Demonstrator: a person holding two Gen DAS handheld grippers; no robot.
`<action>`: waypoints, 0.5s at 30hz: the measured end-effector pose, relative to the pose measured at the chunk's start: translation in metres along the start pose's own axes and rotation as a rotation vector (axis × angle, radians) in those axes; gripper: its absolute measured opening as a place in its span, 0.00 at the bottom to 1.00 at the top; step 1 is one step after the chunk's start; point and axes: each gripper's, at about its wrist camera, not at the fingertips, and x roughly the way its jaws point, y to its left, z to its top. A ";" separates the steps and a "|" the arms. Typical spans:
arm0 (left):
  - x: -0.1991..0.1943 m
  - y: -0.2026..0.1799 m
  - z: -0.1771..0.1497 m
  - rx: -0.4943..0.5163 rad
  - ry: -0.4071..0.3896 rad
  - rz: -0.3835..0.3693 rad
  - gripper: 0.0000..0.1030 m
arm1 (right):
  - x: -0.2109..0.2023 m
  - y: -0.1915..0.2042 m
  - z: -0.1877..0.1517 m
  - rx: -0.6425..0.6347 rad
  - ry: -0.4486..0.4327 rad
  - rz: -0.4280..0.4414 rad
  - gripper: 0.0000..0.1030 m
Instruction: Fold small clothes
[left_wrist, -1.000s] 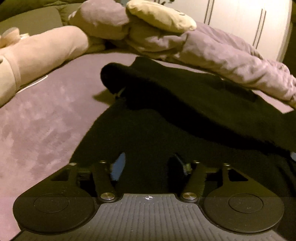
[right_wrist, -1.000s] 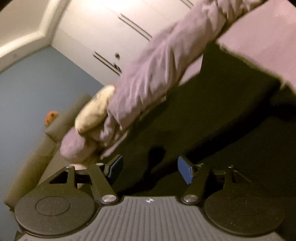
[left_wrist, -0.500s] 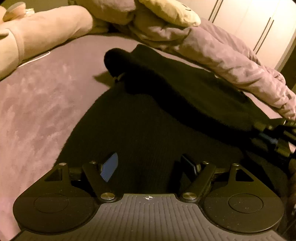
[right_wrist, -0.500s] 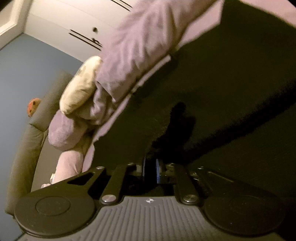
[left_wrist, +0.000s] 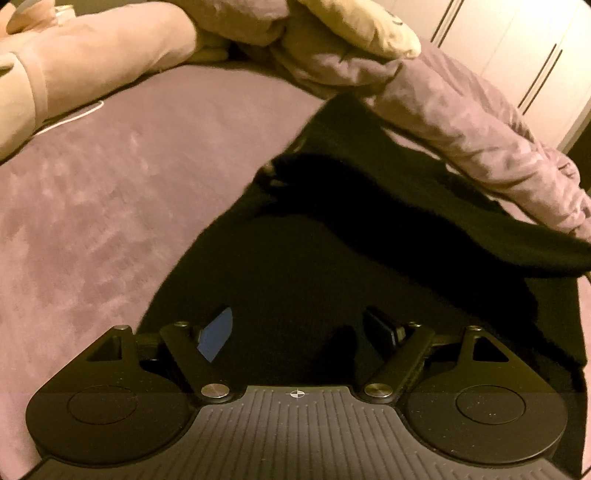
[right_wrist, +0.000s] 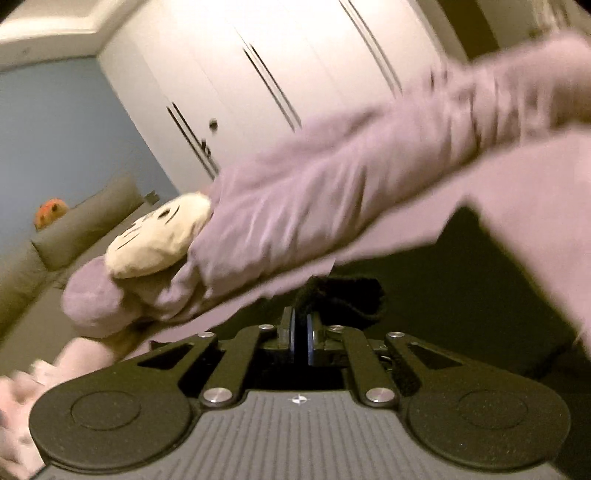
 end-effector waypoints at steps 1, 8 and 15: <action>0.002 -0.002 -0.001 0.004 0.007 0.002 0.81 | -0.001 -0.006 0.001 -0.010 -0.012 -0.021 0.05; 0.007 -0.020 -0.008 0.085 -0.010 0.050 0.86 | 0.034 -0.081 -0.021 0.281 0.186 -0.057 0.29; 0.012 -0.024 0.001 0.069 -0.020 0.049 0.86 | 0.060 -0.107 -0.029 0.481 0.194 -0.003 0.34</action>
